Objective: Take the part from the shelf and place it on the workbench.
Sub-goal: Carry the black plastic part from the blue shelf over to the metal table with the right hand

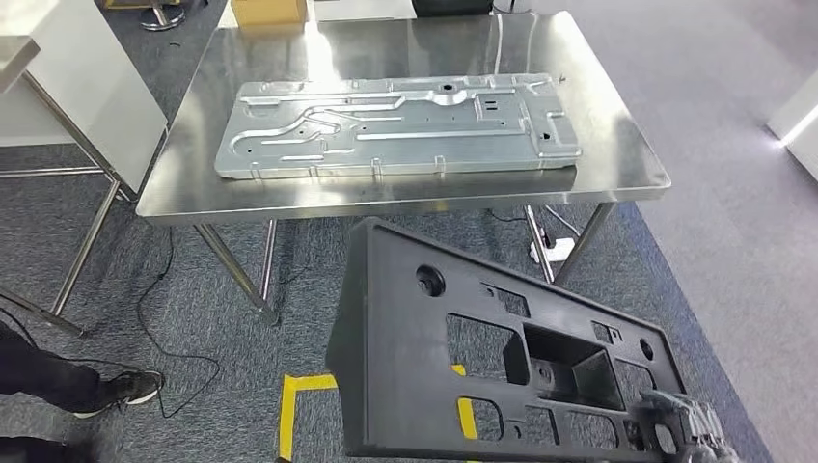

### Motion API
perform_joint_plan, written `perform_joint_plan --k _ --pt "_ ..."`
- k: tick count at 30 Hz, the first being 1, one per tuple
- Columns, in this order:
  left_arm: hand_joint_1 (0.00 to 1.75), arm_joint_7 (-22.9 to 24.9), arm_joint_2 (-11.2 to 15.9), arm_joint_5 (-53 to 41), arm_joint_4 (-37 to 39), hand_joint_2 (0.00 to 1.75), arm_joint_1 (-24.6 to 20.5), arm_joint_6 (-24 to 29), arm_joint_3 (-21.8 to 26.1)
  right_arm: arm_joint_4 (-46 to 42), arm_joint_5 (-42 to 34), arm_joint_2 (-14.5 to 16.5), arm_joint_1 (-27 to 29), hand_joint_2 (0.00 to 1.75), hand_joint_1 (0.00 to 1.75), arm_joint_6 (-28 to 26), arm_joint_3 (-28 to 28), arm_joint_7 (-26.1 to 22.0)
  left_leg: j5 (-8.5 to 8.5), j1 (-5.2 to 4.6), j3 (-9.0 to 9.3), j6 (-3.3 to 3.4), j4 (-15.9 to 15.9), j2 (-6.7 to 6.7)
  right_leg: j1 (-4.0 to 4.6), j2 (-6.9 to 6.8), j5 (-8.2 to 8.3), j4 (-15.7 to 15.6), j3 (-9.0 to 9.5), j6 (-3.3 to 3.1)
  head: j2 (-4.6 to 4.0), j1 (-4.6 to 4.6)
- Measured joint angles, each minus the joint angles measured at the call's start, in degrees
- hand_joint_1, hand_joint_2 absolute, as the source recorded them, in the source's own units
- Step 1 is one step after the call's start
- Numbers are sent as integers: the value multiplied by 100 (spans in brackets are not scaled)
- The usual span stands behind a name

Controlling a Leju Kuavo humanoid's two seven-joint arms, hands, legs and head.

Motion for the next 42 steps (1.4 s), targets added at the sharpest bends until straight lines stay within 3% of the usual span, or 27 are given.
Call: perform_joint_plan --k 2,3,6,7,8,10,11,13,14,16,18,21,22,23,24,26,28,31,33,37,38,39,42 --pt "0 -1 -1 -1 0 175 6 -3 0 -1 10 2 -6 175 175 0 0 -1 -80 19 -28 -58 94 24 -6 -62 11 -42 33 -92 0 -3" --pt "0 -1 -1 -1 0 175 5 -5 0 -2 16 4 -9 175 175 0 0 -2 -201 22 -107 -79 283 58 -11 -104 14 -64 51 -135 0 -4" --pt "0 -1 -1 -3 0 175 0 -12 -1 -1 26 6 -9 175 175 0 0 -1 -703 25 -631 -112 1353 131 33 -254 -11 -73 76 -210 0 -8" --pt "0 -1 -1 -4 0 175 7 -14 -1 1 28 6 -10 175 175 0 0 -1 -752 25 -759 -113 1593 138 50 -300 -20 -72 84 -221 0 -9" --pt "0 -1 -1 -4 0 175 14 -15 -1 2 31 6 -11 175 175 0 0 -1 -684 23 -785 -105 1620 148 65 -343 -30 -72 97 -228 0 -9" --pt "0 -1 -1 -3 0 175 24 -15 0 4 40 6 -12 175 175 0 0 -1 -297 11 -527 -54 1056 229 88 -422 -55 -71 138 -227 0 -10" --pt "0 -1 0 -2 0 175 20 -15 0 4 45 6 -13 175 175 0 0 -2 -127 -12 -337 -12 653 350 101 -462 -71 -69 161 -216 0 -9" --pt "0 -1 1 -1 0 175 0 -16 -1 4 52 6 -15 175 175 0 0 -2 40 -67 -109 69 135 522 125 -540 -100 -60 189 -174 0 -8" --pt "0 -1 1 -2 0 175 -5 -17 -1 5 55 6 -17 175 175 0 1 -2 34 -91 -93 96 63 546 130 -582 -109 -59 196 -149 0 -7" --pt "0 -1 -1 -2 0 175 4 -17 -1 5 62 5 -24 175 175 0 2 -2 67 -81 -89 147 17 440 126 -645 -129 -59 217 -92 0 -8" --pt "0 1 -5 -2 0 175 8 -18 1 7 72 4 -29 175 175 -1 5 -2 117 -44 -50 218 -52 355 110 -515 -285 132 156 -36 0 -3" --pt "0 6 -10 -8 0 175 -6 -27 1 17 79 1 -29 175 175 -2 7 6 148 -31 -45 268 -76 255 71 -248 -781 1096 -296 15 0 3" --pt "0 7 -11 -10 0 175 -4 -31 1 24 81 0 -29 175 175 -2 7 13 146 -33 -45 266 -69 222 61 -229 -850 1361 -436 28 0 3" --pt "0 7 -13 -12 0 175 0 -35 1 30 83 -1 -29 175 175 -2 7 21 140 -32 -44 260 -60 194 52 -223 -809 1449 -500 38 0 2" --pt "0 5 -14 -11 0 175 4 -38 2 35 85 -1 -31 175 175 -2 7 32 131 -29 -40 248 -45 168 42 -222 -658 1318 -461 44 0 3" --pt "0 -3 -16 -11 0 175 5 -55 2 38 95 -1 -35 175 175 -2 7 55 96 -21 -35 210 -4 125 19 -205 -256 619 -161 48 0 3" --pt "0 -13 -16 -11 0 175 -1 -79 1 44 115 2 -42 175 175 -2 7 68 62 -37 -49 155 43 94 25 -174 -74 99 54 17 0 0" --pt "0 -26 -16 -11 0 175 2 -109 0 54 145 5 -47 175 175 -2 7 101 51 -41 -69 61 47 85 50 -165 -63 5 69 -87 0 -5" --pt "0 -38 -16 -12 0 175 4 -126 0 57 205 24 -59 175 175 -2 7 136 -74 -21 -133 -2 210 108 43 -179 -49 -25 86 -173 0 -6" --pt "0 -62 -16 -17 0 175 10 -154 0 85 241 80 -73 175 175 -2 5 167 -689 -7 -747 -55 1516 154 72 -226 -67 -40 95 -262 0 -8" --pt "0 -66 -16 -19 0 175 17 -156 0 96 219 83 -74 175 175 -2 5 177 -692 -8 -828 -46 1673 156 86 -231 -76 -40 102 -270 0 -8" --pt "0 -69 -16 -21 0 175 24 -157 0 104 195 83 -74 175 175 -2 5 190 -582 -11 -802 -25 1607 158 100 -234 -85 -39 117 -274 0 -8" --pt "0 -72 -13 -28 0 175 25 -156 0 111 158 84 -76 175 175 -2 6 218 -43 -62 -295 106 538 180 129 -238 -129 -38 180 -255 0 -7"
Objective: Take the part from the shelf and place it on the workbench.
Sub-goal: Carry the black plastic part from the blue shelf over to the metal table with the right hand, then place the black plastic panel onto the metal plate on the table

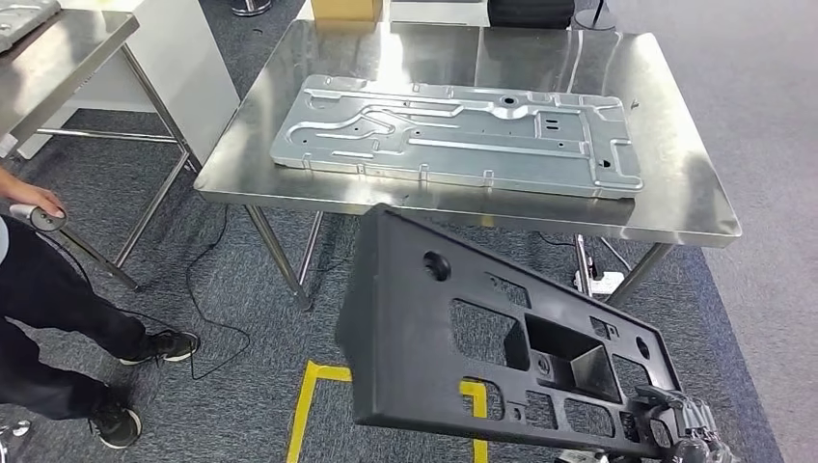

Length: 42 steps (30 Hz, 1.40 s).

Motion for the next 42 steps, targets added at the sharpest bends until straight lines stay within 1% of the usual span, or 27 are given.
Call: perform_joint_plan --k 2,5,6,8,10,11,12,13,15,16,17,20,22,23,26,27,28,29,30,31,32,33,35,37,39,41,42 --pt "0 -5 3 -2 0 175 -14 1 -1 0 -7 1 -2 175 175 0 -1 7 70 -45 200 71 -448 21 3 -8 -14 -10 25 54 0 1" --pt "0 -11 4 -3 0 175 4 1 -2 7 -9 1 -6 175 175 0 0 11 62 -40 314 146 -616 5 -8 -10 27 55 58 150 0 2" --pt "0 -10 3 -2 0 175 13 1 -1 10 -8 1 -9 175 175 0 0 11 70 -25 374 174 -656 0 -13 -1 -16 162 21 179 0 3" --pt "0 -9 -1 0 0 175 14 1 0 14 -13 0 -15 175 175 0 0 13 67 -7 462 206 -693 -2 -33 24 -285 655 -239 229 0 8" --pt "0 -7 -4 -1 0 175 7 1 0 18 -25 -1 -16 175 175 0 0 21 31 -3 497 214 -690 -3 -52 38 -598 1388 -695 274 0 8" --pt "0 -6 -5 0 0 175 10 1 0 23 -28 -2 -14 175 175 0 0 25 4 0 523 206 -688 -6 -63 39 -651 1634 -880 292 0 8" --pt "0 -4 -5 0 0 175 18 1 0 28 -30 -2 -13 175 175 0 1 27 -28 5 558 193 -687 -10 -75 38 -591 1704 -982 308 0 8" --pt "0 -2 -5 0 0 175 27 1 0 34 -31 -2 -13 175 175 0 1 29 -68 14 610 174 -685 -15 -88 38 -404 1544 -965 323 0 8" --pt "0 2 -10 -1 0 175 41 1 0 40 -39 -3 -13 175 175 0 1 33 -169 38 729 119 -681 -23 -115 43 128 787 -685 347 0 10" --pt "0 4 -13 -2 0 175 37 1 0 45 -47 -3 -14 175 175 1 1 38 -217 42 773 84 -670 -30 -113 47 263 427 -563 341 0 15" --pt "0 6 -15 -2 0 175 25 1 0 51 -57 -4 -14 175 175 1 1 42 -259 40 782 46 -666 -33 -108 52 326 205 -483 304 0 16" --pt "0 14 -13 -2 0 175 1 1 0 63 -86 -5 4 175 175 0 1 77 -326 23 817 -50 -647 -33 -87 66 271 112 -434 126 0 13" --pt "0 13 -13 -1 0 175 1 1 0 63 -100 -5 5 175 175 0 1 97 -376 33 757 -94 -431 -21 -91 65 242 87 -353 48 0 8" --pt "0 13 -13 -1 0 175 -1 1 0 62 -104 -5 0 175 175 0 1 99 -448 39 610 -115 -160 -14 -92 58 221 73 -306 18 0 5" --pt "0 12 -13 1 0 175 5 -1 -1 61 -107 -5 -8 175 175 0 1 102 -838 41 -116 -138 936 -7 -62 44 116 57 -192 -39 0 -1" --pt "0 12 -13 1 0 175 16 -1 -1 61 -107 -5 -8 175 175 0 1 102 -871 39 -284 -126 1097 -7 -47 50 75 57 -143 -48 0 -2" --pt "0 12 -13 1 0 175 28 -1 -1 61 -109 -5 -6 175 175 0 1 104 -774 33 -353 -101 1056 -7 -30 56 33 56 -85 -54 0 -2" --pt "0 13 -13 0 0 175 38 -1 0 61 -114 -5 -6 175 175 0 1 108 -545 21 -327 -56 810 -7 -10 62 -11 54 -15 -56 0 -2" --pt "0 14 -12 -2 0 175 42 -1 0 61 -120 -5 -7 175 175 0 1 111 -243 -2 -241 10 437 -4 6 62 -58 49 47 -55 0 -2" --pt "0 16 -7 -4 0 175 42 -1 0 63 -129 -5 -10 175 175 0 1 114 -34 -39 -152 80 107 1 28 60 -104 47 109 -46 0 7" --pt "0 17 -1 -8 0 175 36 -1 -1 64 -140 -5 -13 175 175 -1 1 114 57 -77 -74 142 -158 -4 34 58 -147 42 151 -24 0 7" --pt "0 18 4 -18 0 175 32 -1 -1 65 -150 -5 -15 175 175 -2 1 112 74 -110 -28 187 -308 -7 31 57 -176 34 183 3 0 8" --pt "0 19 8 -37 0 175 36 0 -2 62 -167 -7 -16 175 175 -5 0 104 44 -127 54 230 -427 -22 22 59 -168 76 244 68 0 1" --pt "0 19 8 -46 0 175 52 0 -2 51 -172 -9 -14 175 175 -6 0 95 144 -96 212 258 -533 -11 19 61 -214 239 256 115 0 4" --pt "0 15 9 -52 0 175 34 0 -3 38 -175 -10 -24 175 175 -7 1 70 149 -73 327 276 -585 -3 -4 63 -447 676 21 169 0 13" --pt "0 12 9 -60 0 175 11 -2 -4 33 -179 -11 -27 175 175 -7 0 40 103 -71 358 283 -588 -9 -34 63 -704 1284 -412 232 0 16" --pt "0 12 9 -63 0 175 10 -5 -5 32 -179 -13 -25 175 175 -7 -1 26 71 -71 383 275 -586 -13 -52 62 -732 1456 -582 259 0 16"
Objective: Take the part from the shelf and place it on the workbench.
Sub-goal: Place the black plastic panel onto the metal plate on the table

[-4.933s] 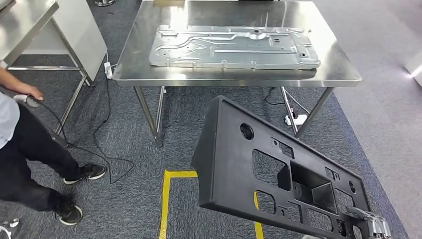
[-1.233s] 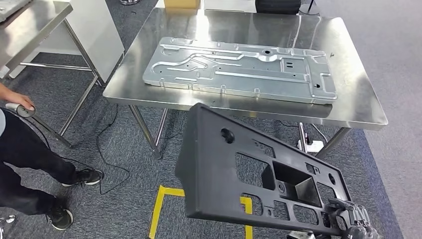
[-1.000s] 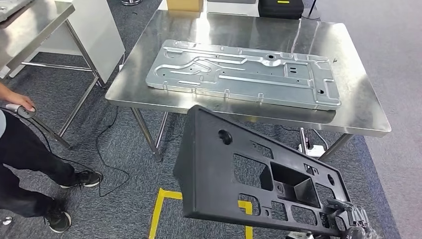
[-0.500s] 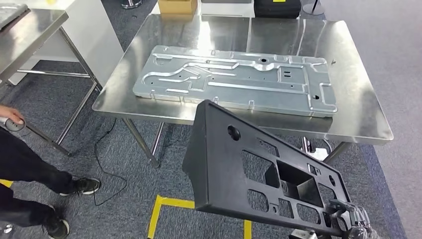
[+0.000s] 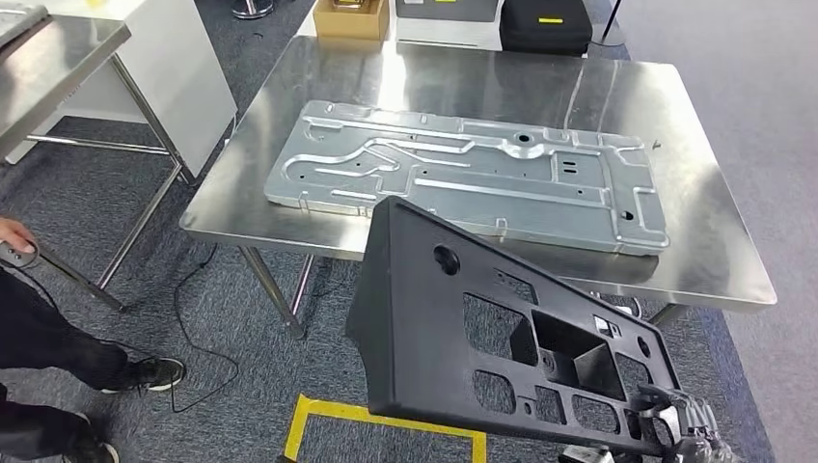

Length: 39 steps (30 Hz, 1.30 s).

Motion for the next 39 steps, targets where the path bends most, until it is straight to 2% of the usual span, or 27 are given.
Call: perform_joint_plan --k 1,2,3,4,6,8,10,11,12,15,16,17,19,20,22,23,25,26,28,30,31,32,33,35,36,37,39 --pt "0 0 0 -3 0 175 9 -4 -1 -2 1 -2 1 175 175 0 -1 -12 -37 1 40 -11 2 -4 -17 -1 93 -7 -84 21 0 -1" --pt "0 0 -1 -7 0 175 19 -10 -2 -6 4 -3 0 175 175 0 -1 -25 -80 3 93 -27 4 -7 -34 -2 305 -206 -69 37 0 0" --pt "0 0 -2 -14 0 175 27 -19 -3 -17 11 -5 -3 175 175 0 -1 -39 -127 6 153 -47 7 -8 -48 -3 584 -560 26 42 0 1" --pt "0 -1 -4 -24 0 175 33 -28 -5 -29 26 -10 -9 175 175 1 -1 -55 -173 6 205 -72 10 -7 -53 -3 782 -875 127 35 0 3" --pt "0 -4 -7 -40 0 175 17 -44 -8 -60 63 -22 -28 175 175 1 -1 -95 -256 2 252 -137 24 -8 -25 -12 847 -1249 236 -34 0 9" --pt "0 -8 -7 -48 0 175 0 -50 -10 -103 90 -33 -46 175 175 1 -2 -125 -298 -5 289 -206 58 -5 -5 -15 795 -1288 255 -130 0 6" --pt "0 -9 -3 -66 0 175 -7 -52 -13 -159 114 -39 -68 175 175 0 -4 -149 -338 -1 304 -269 162 2 -28 -11 867 -1329 343 -206 1 -1" --pt "0 -10 -1 -78 0 175 -13 -55 -14 -192 133 -43 -90 175 175 0 -5 -165 -385 9 239 -298 306 4 -34 -15 856 -1349 394 -237 1 -7" --pt "0 -10 1 -88 0 175 -20 -57 -15 -227 155 -45 -115 175 175 0 -5 -183 -480 26 95 -327 565 7 -40 -21 842 -1370 437 -263 1 -12" --pt "0 -10 0 -107 0 175 -21 -63 -20 -319 197 -58 -195 175 175 0 -5 -225 -843 84 -558 -393 1520 9 -32 -27 762 -1384 513 -298 0 -21" --pt "0 -10 0 -113 0 175 -14 -64 -21 -345 209 -66 -215 175 175 1 -5 -235 -825 101 -692 -406 1617 9 -31 -23 727 -1384 548 -293 0 -22" --pt "0 -9 0 -121 0 175 -6 -66 -24 -370 227 -74 -234 175 175 1 -5 -244 -678 117 -728 -415 1509 10 -31 -18 691 -1384 595 -284 0 -21" --pt "0 -9 1 -138 0 175 3 -69 -28 -431 278 -84 -281 175 175 2 -5 -269 -166 141 -573 -413 861 15 -33 -14 610 -1386 694 -248 0 -20" --pt "0 -7 1 -149 1 175 5 -72 -32 -457 305 -86 -310 175 175 1 -5 -286 -49 131 -496 -404 569 22 -32 -13 576 -1386 738 -223 0 -19" --pt "0 -2 2 -171 1 175 -4 -77 -46 -509 376 -89 -372 175 175 2 -5 -317 -51 97 -418 -350 297 35 -32 -14 520 -1384 790 -146 0 -19" --pt "0 2 4 -184 1 175 -1 -79 -55 -530 426 -92 -400 175 175 2 -5 -331 -95 79 -407 -309 284 37 -29 -11 513 -1363 825 -103 0 -20" --pt "0 9 10 -206 0 175 9 -80 -73 -573 569 -104 -461 175 175 2 -5 -353 1 84 -281 -216 220 30 -39 -15 484 -1273 874 -34 0 -17" --pt "0 13 12 -217 0 175 8 -82 -85 -589 650 -114 -500 175 175 2 -5 -360 7 88 -216 -176 198 29 -45 -14 442 -1147 833 -18 0 -14" --pt "0 19 13 -232 1 175 -19 -88 -111 -614 801 -137 -580 175 175 2 -5 -353 -14 86 -141 -117 163 27 -52 -13 230 -642 539 0 0 -9" --pt "0 22 13 -249 1 175 -36 -96 -128 -624 941 -169 -639 175 175 1 -5 -316 -61 68 -104 -80 160 17 -45 -11 -25 4 59 17 0 -10" --pt "0 24 13 -261 1 175 -36 -99 -135 -623 1007 -188 -660 175 175 1 -5 -295 -94 57 -72 -73 160 9 -40 -11 -59 172 -120 16 0 -10" --pt "0 25 13 -273 0 175 -30 -105 -142 -622 1070 -207 -685 175 175 2 -5 -269 -133 47 -27 -72 161 2 -33 -11 16 161 -216 4 0 -10" --pt "0 26 13 -285 1 175 -24 -111 -149 -622 1120 -225 -716 175 175 2 -5 -247 -177 40 32 -75 160 -6 -23 -10 208 -50 -209 -19 0 -10" --pt "0 28 8 -298 2 175 -18 -131 -160 -618 1197 -266 -795 175 175 2 -5 -190 -272 32 157 -93 157 -11 21 -7 736 -730 -55 -85 0 -12" --pt "0 28 4 -302 4 175 -23 -140 -164 -610 1225 -292 -840 175 175 3 -5 -155 -313 30 199 -112 152 -16 49 -3 860 -994 10 -115 0 -10" --pt "0 30 1 -305 4 175 -32 -149 -169 -602 1255 -321 -884 175 175 3 -5 -115 -350 29 222 -141 137 -20 76 1 937 -1153 47 -147 0 -10" --pt "0 33 0 -318 5 175 -47 -156 -181 -584 1303 -378 -963 175 175 3 -5 -18 -364 19 289 -207 121 -23 88 11 920 -1257 93 -198 0 -10"
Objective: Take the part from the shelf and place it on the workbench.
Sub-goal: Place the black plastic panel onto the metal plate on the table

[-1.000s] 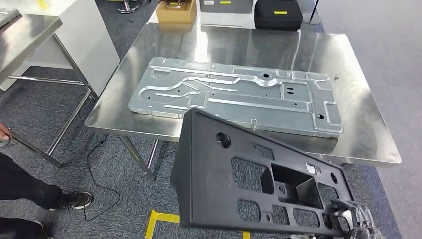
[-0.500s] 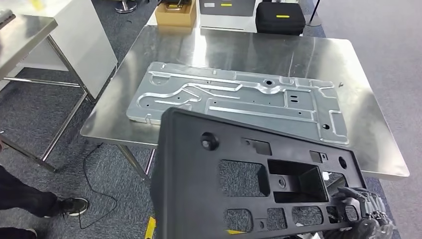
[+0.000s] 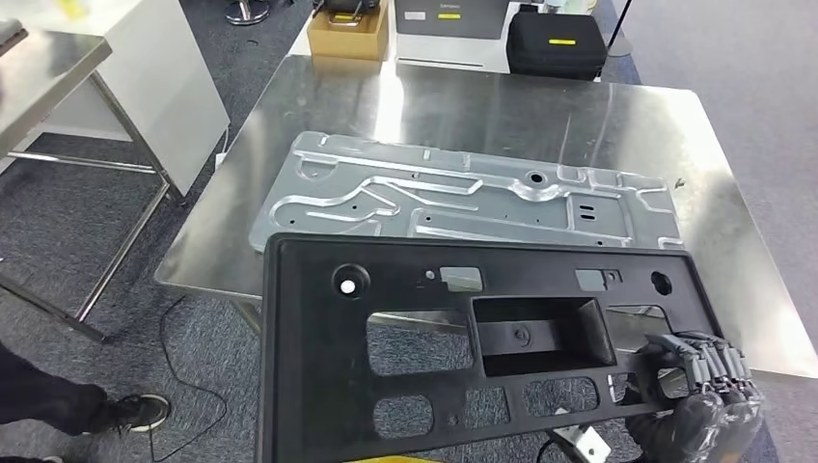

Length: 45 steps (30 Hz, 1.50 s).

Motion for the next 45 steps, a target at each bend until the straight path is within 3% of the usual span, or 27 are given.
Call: perform_joint_plan --k 3,4,6,8,9,11,13,17,19,21,22,23,24,26,27,28,30,33,35,37,38,39,41,43,45 --pt "0 4 7 -17 -1 175 -11 -2 -18 32 32 -58 -95 175 175 -1 0 127 -62 -7 41 -84 150 12 -63 -1 52 -159 235 -65 0 -11" --pt "0 6 8 -19 0 175 -17 -3 -24 43 34 -72 -132 175 175 -1 0 158 -152 11 -82 -117 362 16 -75 -6 37 -199 311 -82 0 -18" --pt "0 9 10 -20 1 175 -23 -6 -33 75 31 -104 -185 175 175 -1 0 208 -391 63 -521 -189 961 23 -78 -16 -20 -228 395 -100 0 -30" --pt "0 11 11 -21 0 175 -1 -8 -45 114 28 -131 -200 175 175 -1 -1 231 -449 104 -878 -240 1252 25 -81 -8 -108 -228 481 -92 0 -31" --pt "0 12 13 -22 0 175 12 -8 -52 133 27 -141 -201 175 175 -1 -1 235 -311 118 -932 -254 1132 26 -84 -2 -162 -228 545 -82 0 -31" --pt "0 13 15 -24 1 175 33 -8 -63 165 26 -155 -210 175 175 -1 -2 242 235 136 -870 -241 565 29 -91 3 -277 -231 679 -46 0 -29" --pt "0 20 15 -26 3 175 31 -9 -69 193 19 -169 -225 175 175 -1 -2 252 528 105 -814 -188 174 47 -94 8 -371 -224 768 18 0 -26" --pt "0 38 24 -17 4 175 28 -10 -79 232 5 -198 -243 175 175 -1 -2 291 557 61 -698 -47 76 60 -115 6 -535 -192 876 166 0 -21" --pt "0 53 27 -7 4 175 4 13 -78 249 3 -219 -264 175 175 -1 -2 320 537 72 -625 17 16 62 -129 -3 -715 177 704 210 0 -21" --pt "0 73 27 2 4 175 -21 54 -78 283 1 -235 -277 175 175 -1 -2 359 489 64 -582 74 2 59 -128 -6 -959 939 226 237 0 -19" --pt "0 80 27 7 4 175 -25 66 -78 305 1 -244 -277 175 175 -1 -2 383 460 56 -556 89 2 56 -127 -7 -1002 1267 -22 243 0 -18" --pt "0 84 26 13 4 175 -21 70 -78 330 0 -257 -276 175 175 -1 -2 408 425 48 -516 95 2 51 -127 -7 -929 1417 -192 242 0 -19" --pt "0 85 26 18 4 175 -15 67 -77 354 -1 -272 -276 175 175 -1 -2 429 387 42 -464 95 2 45 -124 -7 -734 1350 -257 231 0 -19" --pt "0 82 23 20 4 175 -4 44 -77 394 -2 -296 -278 175 175 -1 -2 458 303 38 -357 79 1 31 -110 -7 -166 736 -134 182 0 -18" --pt "0 65 19 18 7 175 -7 16 -77 412 -4 -305 -282 175 175 -1 -2 469 266 30 -318 61 4 23 -89 -8 31 432 -42 152 0 -17" --pt "0 40 16 15 9 175 -11 -29 -77 428 -5 -314 -290 175 175 -1 -2 479 240 23 -305 36 7 17 -70 -9 111 186 44 117 0 -15" --pt "0 -14 13 -7 13 175 -22 -123 -78 460 -5 -330 -307 175 172 -1 -2 500 226 11 -313 -18 1 14 -41 -2 59 11 107 70 0 -19" --pt "0 -42 15 -34 13 175 -26 -184 -81 503 42 -345 -325 175 170 -1 -2 538 146 6 -330 -109 68 26 -91 12 40 -114 173 9 0 -29" --pt "0 -30 18 -51 13 175 -23 -203 -85 538 192 -349 -360 175 170 -1 -2 553 -105 30 -553 -166 537 29 -114 -6 39 -166 226 -42 0 -41" --pt "0 1 19 -62 13 175 -18 -203 -87 580 463 -349 -409 175 169 -1 -3 586 -371 62 -957 -208 1251 30 -110 -20 24 -167 237 -71 0 -47" --pt "0 19 20 -63 13 131 -14 -194 -86 602 600 -349 -433 175 170 -1 -5 612 -390 75 -1102 -223 1467 31 -108 -22 16 -164 241 -75 0 -48" --pt "0 35 21 -63 13 87 -9 -185 -86 621 718 -349 -453 175 170 -1 -11 633 -295 85 -1150 -233 1482 31 -108 -20 7 -160 250 -74 0 -48" --pt "0 64 25 -68 13 0 -5 -161 -86 642 869 -348 -480 175 171 -1 -23 653 148 97 -930 -226 894 33 -110 -13 -18 -152 290 -54 0 -49" --pt "0 116 28 -85 13 0 -13 -105 -88 645 1048 -341 -514 175 171 -1 -50 659 426 86 -633 -188 226 32 -96 -10 -43 -145 317 -14 0 -49" --pt "0 175 28 -112 13 0 -21 -43 -96 645 1320 -322 -576 175 172 -1 -109 684 437 60 -547 -137 17 28 -89 -9 -42 -152 313 44 0 -46"
